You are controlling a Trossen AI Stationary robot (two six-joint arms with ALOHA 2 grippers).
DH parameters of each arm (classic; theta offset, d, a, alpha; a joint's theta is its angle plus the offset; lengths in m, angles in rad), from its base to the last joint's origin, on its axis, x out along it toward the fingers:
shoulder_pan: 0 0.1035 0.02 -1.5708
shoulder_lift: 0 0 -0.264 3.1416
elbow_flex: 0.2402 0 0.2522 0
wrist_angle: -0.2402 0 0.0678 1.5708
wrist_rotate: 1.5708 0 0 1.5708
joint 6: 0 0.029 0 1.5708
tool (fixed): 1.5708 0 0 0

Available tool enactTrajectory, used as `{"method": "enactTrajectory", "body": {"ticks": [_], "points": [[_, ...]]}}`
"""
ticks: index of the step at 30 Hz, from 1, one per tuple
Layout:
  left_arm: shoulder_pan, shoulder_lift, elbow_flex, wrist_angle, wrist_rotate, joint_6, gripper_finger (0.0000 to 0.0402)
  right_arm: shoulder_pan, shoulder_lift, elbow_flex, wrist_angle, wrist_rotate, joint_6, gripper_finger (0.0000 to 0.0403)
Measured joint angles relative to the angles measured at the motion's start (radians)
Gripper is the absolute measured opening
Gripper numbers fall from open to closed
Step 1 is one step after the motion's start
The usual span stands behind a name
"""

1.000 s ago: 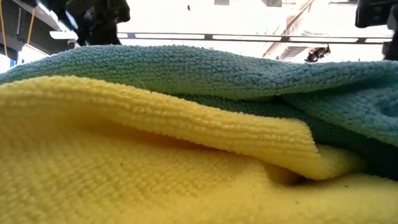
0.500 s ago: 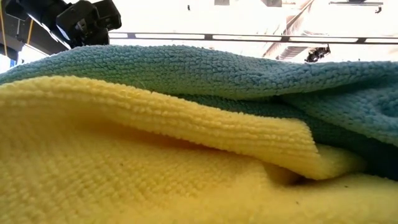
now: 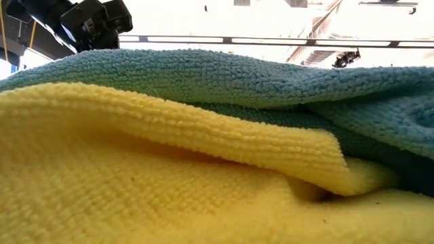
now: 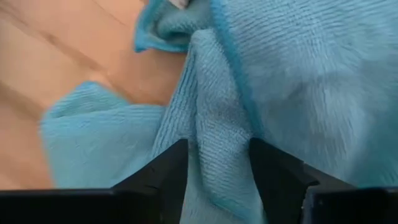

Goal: Sort microfiber towel by color & place in baskets
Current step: Put the blue towel into the top transparent bin

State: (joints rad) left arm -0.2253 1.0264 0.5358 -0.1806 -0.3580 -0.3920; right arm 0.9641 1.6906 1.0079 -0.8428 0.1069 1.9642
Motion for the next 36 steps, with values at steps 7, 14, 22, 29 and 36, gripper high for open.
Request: {"method": "enactTrajectory", "body": {"ticks": [7, 14, 22, 29, 36], "points": [[0.0, 0.0, 0.0, 0.0, 0.011, 0.0, 0.011, -0.019, 0.012, -0.158, 0.237, -0.013, -0.016, 0.0202], [0.0, 0.0, 0.0, -0.004, 0.038, 0.008, 0.011, -0.072, 0.025, -0.127, 0.108, 0.01, -0.187, 0.0172], [0.0, 0.0, 0.0, -0.035, 0.04, 0.013, 0.011, -0.16, 0.032, -0.107, 0.098, 0.114, -0.429, 0.0014], [0.0, 0.0, 0.0, -0.116, 0.042, -0.003, 0.011, -0.221, -0.11, -0.092, 0.018, 0.156, -0.535, 0.0009], [0.0, 0.0, 0.0, -0.114, 0.042, 0.009, 0.011, -0.252, -0.298, 0.093, -0.208, 0.419, -0.726, 0.0005]]}}
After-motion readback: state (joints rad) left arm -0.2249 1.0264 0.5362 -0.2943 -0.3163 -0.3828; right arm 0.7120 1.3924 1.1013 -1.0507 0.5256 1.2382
